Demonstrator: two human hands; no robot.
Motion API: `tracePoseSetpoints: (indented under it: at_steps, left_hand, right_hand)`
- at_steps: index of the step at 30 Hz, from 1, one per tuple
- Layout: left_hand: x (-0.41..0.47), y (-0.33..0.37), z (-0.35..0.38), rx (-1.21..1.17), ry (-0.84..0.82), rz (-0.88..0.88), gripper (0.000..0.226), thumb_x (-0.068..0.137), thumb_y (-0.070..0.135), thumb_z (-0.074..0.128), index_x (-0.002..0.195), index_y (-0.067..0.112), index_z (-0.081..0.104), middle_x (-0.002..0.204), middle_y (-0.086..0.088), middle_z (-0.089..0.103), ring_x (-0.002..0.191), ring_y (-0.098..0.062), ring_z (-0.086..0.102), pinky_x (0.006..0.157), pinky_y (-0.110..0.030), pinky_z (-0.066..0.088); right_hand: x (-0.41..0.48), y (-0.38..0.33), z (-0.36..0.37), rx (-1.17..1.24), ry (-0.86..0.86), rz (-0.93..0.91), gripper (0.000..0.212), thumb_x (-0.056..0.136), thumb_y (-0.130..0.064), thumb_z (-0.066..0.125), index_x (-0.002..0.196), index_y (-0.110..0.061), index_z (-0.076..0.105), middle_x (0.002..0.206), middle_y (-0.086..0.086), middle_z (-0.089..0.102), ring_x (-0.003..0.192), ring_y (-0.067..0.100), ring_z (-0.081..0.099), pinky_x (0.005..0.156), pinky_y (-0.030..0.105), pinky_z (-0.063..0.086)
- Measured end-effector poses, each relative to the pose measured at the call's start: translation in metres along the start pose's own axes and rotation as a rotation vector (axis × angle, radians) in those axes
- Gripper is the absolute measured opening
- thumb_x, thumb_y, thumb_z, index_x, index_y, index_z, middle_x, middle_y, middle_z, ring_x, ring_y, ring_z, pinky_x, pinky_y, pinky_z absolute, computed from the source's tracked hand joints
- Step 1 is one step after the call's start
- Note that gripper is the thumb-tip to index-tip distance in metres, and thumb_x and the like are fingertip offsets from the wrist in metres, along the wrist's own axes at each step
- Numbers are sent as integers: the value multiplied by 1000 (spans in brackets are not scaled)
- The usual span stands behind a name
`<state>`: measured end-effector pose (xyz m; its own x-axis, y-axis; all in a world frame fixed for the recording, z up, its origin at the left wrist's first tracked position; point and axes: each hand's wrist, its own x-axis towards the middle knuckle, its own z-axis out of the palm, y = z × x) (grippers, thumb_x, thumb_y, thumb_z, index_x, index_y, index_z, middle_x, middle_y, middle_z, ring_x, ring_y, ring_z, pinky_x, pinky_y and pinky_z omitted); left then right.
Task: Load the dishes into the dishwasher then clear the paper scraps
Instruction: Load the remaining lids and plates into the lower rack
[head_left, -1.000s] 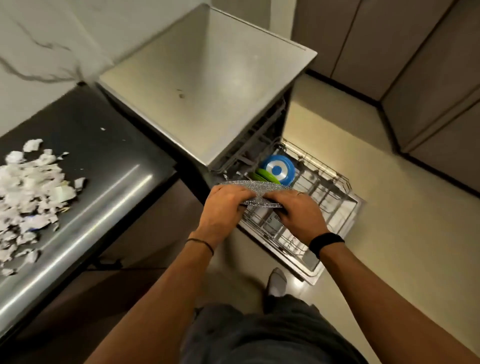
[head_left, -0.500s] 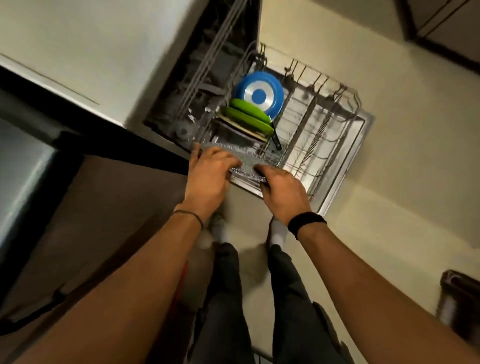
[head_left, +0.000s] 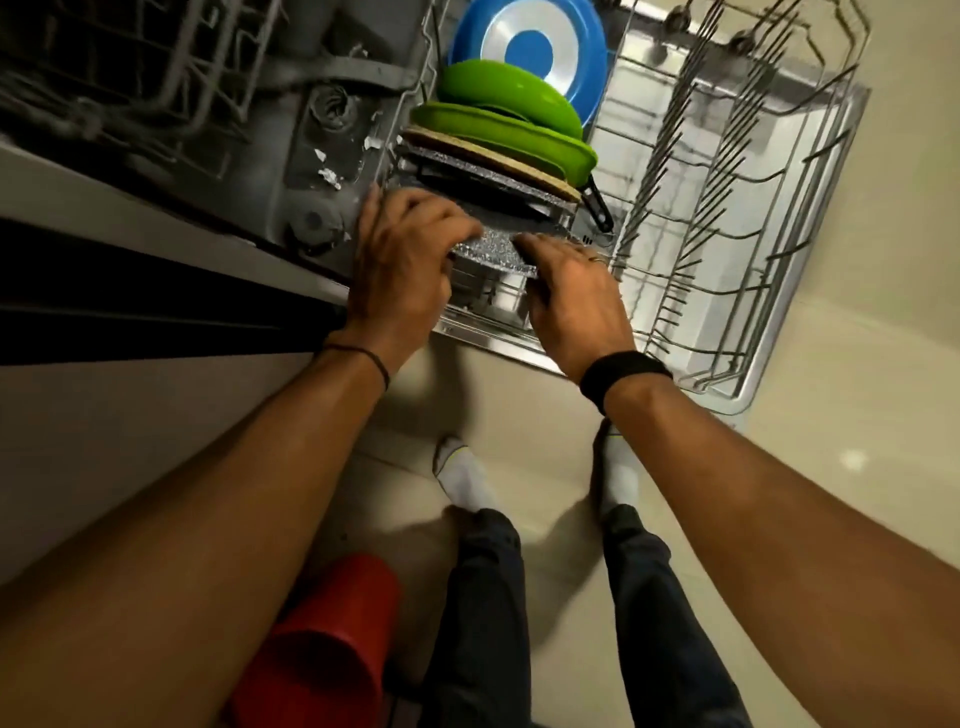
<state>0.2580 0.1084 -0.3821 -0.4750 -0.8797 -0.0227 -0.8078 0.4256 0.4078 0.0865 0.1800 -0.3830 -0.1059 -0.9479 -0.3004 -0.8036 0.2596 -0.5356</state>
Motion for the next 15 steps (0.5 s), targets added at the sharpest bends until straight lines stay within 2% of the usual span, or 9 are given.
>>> tracePoseSetpoints:
  at_steps: [3, 5, 7, 10, 12, 15]
  left_hand:
    - [10, -13, 6, -4, -51, -22, 55, 76, -10, 55, 114, 25, 74, 115, 5, 69, 118, -28, 54, 120, -53, 23]
    - [15, -21, 6, -15, -86, -25, 52, 76, -5, 55, 114, 25, 73, 115, 3, 69, 116, -31, 54, 117, -53, 29]
    - [23, -28, 2, -48, -119, -24, 43, 76, 11, 54, 113, 24, 71, 113, 1, 69, 114, -33, 55, 108, -53, 38]
    - [31, -34, -8, -127, -151, 9, 43, 80, 42, 54, 115, 21, 67, 111, 0, 66, 118, -30, 52, 103, -47, 42]
    - [32, -39, -11, -166, -161, 28, 44, 84, 52, 56, 111, 20, 66, 111, -1, 63, 118, -26, 50, 102, -43, 41]
    - [33, -44, -11, -180, -166, -14, 49, 91, 64, 53, 104, 19, 64, 109, -2, 59, 117, -23, 49, 98, -38, 42]
  right_hand:
    - [12, -1, 10, -8, -1, 15, 49, 96, -2, 49, 143, -15, 54, 140, 6, 62, 128, 33, 52, 108, 40, 42]
    - [21, -5, 13, -33, -14, 8, 46, 96, -4, 49, 140, -15, 56, 134, 8, 65, 123, 35, 55, 104, 42, 43]
    - [30, -9, 12, -24, -31, 13, 42, 96, -9, 53, 138, -15, 58, 132, 9, 66, 121, 34, 57, 104, 41, 44]
    - [37, -12, -2, 146, -71, 15, 41, 97, -28, 59, 136, -18, 58, 132, 2, 67, 120, 21, 60, 99, 28, 46]
    - [35, -10, -11, 268, -97, -9, 42, 99, -41, 58, 135, -20, 59, 130, -5, 65, 115, 8, 58, 92, 16, 44]
    - [34, -8, -16, 372, -85, -7, 37, 104, -45, 48, 127, -21, 64, 112, -13, 68, 99, -2, 60, 84, 13, 45]
